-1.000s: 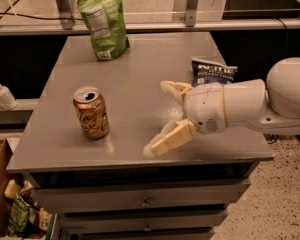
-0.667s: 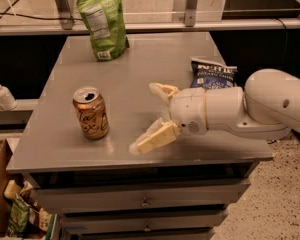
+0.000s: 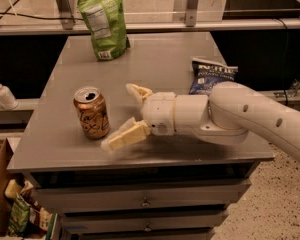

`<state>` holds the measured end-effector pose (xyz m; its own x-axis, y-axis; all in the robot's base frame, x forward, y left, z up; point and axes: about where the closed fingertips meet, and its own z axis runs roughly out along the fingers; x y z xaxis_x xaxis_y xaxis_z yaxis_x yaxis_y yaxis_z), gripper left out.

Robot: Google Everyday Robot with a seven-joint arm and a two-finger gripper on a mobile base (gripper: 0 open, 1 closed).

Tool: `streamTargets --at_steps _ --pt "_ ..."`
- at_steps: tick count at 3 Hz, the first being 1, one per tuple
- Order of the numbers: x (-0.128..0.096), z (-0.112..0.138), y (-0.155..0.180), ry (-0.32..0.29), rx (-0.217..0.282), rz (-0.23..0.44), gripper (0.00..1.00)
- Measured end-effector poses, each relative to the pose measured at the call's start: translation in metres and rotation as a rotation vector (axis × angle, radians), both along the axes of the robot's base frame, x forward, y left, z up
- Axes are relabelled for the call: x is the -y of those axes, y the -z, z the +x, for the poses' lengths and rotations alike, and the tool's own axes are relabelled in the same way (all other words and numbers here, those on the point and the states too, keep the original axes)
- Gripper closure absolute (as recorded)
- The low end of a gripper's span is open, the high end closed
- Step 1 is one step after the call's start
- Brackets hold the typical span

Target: Knock orange can over

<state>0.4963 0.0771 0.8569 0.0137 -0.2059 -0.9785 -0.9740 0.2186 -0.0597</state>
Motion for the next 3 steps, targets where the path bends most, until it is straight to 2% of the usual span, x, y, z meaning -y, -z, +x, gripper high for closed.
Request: streamTargets --at_steps 1,2,3 --pt "-0.031 0.003 -0.008 -0.022 0.017 0.069 0.00" --pt "-0.057 0.001 -0.012 -0.047 0.020 0.112 0.15" --pt "-0.070 0.000 -0.014 -0.054 0.015 0.135 0.39"
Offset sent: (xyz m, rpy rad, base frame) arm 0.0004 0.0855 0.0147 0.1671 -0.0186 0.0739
